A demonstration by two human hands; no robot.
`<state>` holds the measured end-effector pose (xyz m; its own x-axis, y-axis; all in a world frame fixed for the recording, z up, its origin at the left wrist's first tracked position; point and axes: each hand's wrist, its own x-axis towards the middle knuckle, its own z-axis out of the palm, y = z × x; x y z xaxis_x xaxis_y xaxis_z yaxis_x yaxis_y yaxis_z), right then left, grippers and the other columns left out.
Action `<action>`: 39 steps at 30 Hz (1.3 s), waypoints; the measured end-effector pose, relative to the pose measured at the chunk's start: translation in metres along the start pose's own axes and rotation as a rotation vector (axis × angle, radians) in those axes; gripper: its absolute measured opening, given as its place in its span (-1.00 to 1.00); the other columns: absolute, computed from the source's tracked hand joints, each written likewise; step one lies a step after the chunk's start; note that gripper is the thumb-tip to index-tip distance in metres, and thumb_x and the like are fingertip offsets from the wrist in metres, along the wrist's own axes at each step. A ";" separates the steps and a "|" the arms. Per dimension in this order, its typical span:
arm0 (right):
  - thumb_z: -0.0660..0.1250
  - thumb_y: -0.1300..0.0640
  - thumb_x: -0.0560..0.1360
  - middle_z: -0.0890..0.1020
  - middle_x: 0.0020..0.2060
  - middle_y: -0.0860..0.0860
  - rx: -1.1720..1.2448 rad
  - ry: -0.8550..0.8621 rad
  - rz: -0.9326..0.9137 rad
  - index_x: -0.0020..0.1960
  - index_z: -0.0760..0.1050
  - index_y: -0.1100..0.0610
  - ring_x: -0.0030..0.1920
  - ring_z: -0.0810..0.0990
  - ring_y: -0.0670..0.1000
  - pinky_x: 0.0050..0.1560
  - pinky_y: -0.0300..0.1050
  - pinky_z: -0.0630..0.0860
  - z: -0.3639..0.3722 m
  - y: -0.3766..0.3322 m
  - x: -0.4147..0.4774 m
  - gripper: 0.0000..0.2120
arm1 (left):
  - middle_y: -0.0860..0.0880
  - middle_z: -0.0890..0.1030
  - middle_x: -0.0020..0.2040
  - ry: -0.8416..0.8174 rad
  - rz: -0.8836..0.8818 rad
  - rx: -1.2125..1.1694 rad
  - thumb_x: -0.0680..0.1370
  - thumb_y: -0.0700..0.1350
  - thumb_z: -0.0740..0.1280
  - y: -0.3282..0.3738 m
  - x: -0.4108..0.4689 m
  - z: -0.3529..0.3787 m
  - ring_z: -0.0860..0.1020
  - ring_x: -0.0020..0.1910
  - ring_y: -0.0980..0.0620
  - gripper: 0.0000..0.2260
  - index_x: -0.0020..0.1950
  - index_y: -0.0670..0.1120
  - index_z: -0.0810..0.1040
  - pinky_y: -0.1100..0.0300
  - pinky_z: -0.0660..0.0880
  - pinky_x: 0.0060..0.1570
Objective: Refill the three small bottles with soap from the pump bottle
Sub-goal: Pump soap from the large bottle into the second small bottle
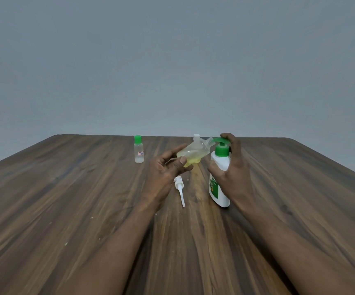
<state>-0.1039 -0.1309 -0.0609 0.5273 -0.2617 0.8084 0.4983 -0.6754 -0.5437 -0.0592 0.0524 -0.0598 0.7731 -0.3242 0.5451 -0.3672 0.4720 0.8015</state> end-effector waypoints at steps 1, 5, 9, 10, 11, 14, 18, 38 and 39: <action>0.49 0.12 0.43 0.56 0.02 -0.27 -0.004 -0.002 0.000 0.38 0.27 -0.13 -0.02 0.59 -0.19 -0.14 -0.47 0.40 0.000 -0.001 0.000 -0.37 | -0.08 0.73 0.13 -0.003 0.001 -0.006 0.56 -0.16 0.40 0.000 0.000 0.000 0.69 0.14 -0.12 -0.70 0.29 -0.05 0.64 0.14 0.64 0.04; 0.48 0.09 0.42 0.55 0.03 -0.32 -0.030 -0.018 0.008 0.43 0.20 -0.22 -0.03 0.60 -0.18 -0.16 -0.43 0.45 -0.001 -0.003 0.000 -0.29 | -0.09 0.72 0.15 -0.009 0.000 -0.006 0.55 -0.15 0.41 0.000 0.000 0.002 0.69 0.14 -0.12 -0.67 0.32 -0.14 0.60 0.15 0.63 0.03; 0.47 0.16 0.40 0.56 0.03 -0.29 -0.021 -0.025 0.007 0.43 0.20 -0.21 -0.06 0.61 -0.15 -0.17 -0.41 0.46 -0.003 -0.002 -0.001 -0.26 | -0.10 0.72 0.14 -0.016 -0.006 -0.008 0.54 -0.17 0.44 0.000 -0.001 0.004 0.69 0.13 -0.06 -0.66 0.31 -0.17 0.59 0.11 0.64 0.06; 0.45 0.16 0.40 0.55 0.03 -0.29 -0.017 -0.026 0.005 0.43 0.20 -0.21 -0.06 0.61 -0.15 -0.17 -0.41 0.45 -0.003 -0.002 -0.001 -0.27 | -0.10 0.72 0.14 -0.012 -0.008 -0.008 0.52 -0.16 0.43 0.000 -0.001 0.005 0.69 0.13 -0.06 -0.65 0.30 -0.17 0.60 0.11 0.64 0.06; 0.44 0.12 0.39 0.56 0.02 -0.29 -0.011 -0.026 0.003 0.42 0.21 -0.20 -0.06 0.60 -0.15 -0.17 -0.43 0.44 -0.002 -0.003 -0.001 -0.29 | -0.10 0.72 0.14 -0.010 -0.009 -0.005 0.52 -0.16 0.43 0.000 -0.001 0.004 0.69 0.13 -0.06 -0.66 0.29 -0.15 0.61 0.11 0.64 0.05; 0.43 0.03 0.39 0.57 0.00 -0.26 0.005 -0.016 0.006 0.39 0.24 -0.16 -0.04 0.60 -0.19 -0.17 -0.47 0.41 -0.002 -0.003 -0.001 -0.36 | -0.09 0.72 0.13 -0.014 -0.011 0.008 0.56 -0.24 0.41 0.000 -0.001 0.003 0.69 0.12 -0.08 -0.73 0.26 -0.10 0.63 0.16 0.64 0.01; 0.50 0.13 0.43 0.57 0.05 -0.17 0.001 -0.007 0.006 0.37 0.28 -0.07 -0.01 0.59 -0.18 -0.12 -0.45 0.42 -0.002 -0.001 -0.001 -0.38 | -0.08 0.73 0.12 -0.019 -0.008 0.033 0.58 -0.29 0.40 -0.002 -0.002 0.001 0.69 0.13 -0.09 -0.73 0.25 -0.09 0.64 0.15 0.64 0.02; 0.49 0.16 0.43 0.56 0.03 -0.21 -0.004 -0.012 0.009 0.36 0.28 -0.09 -0.02 0.59 -0.17 -0.13 -0.45 0.41 -0.002 0.001 0.001 -0.39 | -0.12 0.72 0.14 -0.018 -0.020 0.034 0.58 -0.29 0.40 -0.005 -0.001 -0.001 0.68 0.14 -0.12 -0.70 0.32 -0.17 0.59 0.14 0.63 0.04; 0.49 0.15 0.44 0.56 0.03 -0.22 -0.006 -0.013 0.014 0.36 0.27 -0.10 -0.02 0.59 -0.17 -0.14 -0.45 0.41 -0.002 0.000 0.000 -0.39 | -0.12 0.72 0.14 -0.022 -0.020 0.033 0.58 -0.29 0.40 -0.005 0.000 -0.001 0.68 0.15 -0.12 -0.69 0.32 -0.17 0.59 0.13 0.63 0.05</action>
<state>-0.1053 -0.1325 -0.0600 0.5429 -0.2624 0.7977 0.4869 -0.6756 -0.5536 -0.0571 0.0507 -0.0646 0.7692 -0.3514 0.5336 -0.3685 0.4382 0.8198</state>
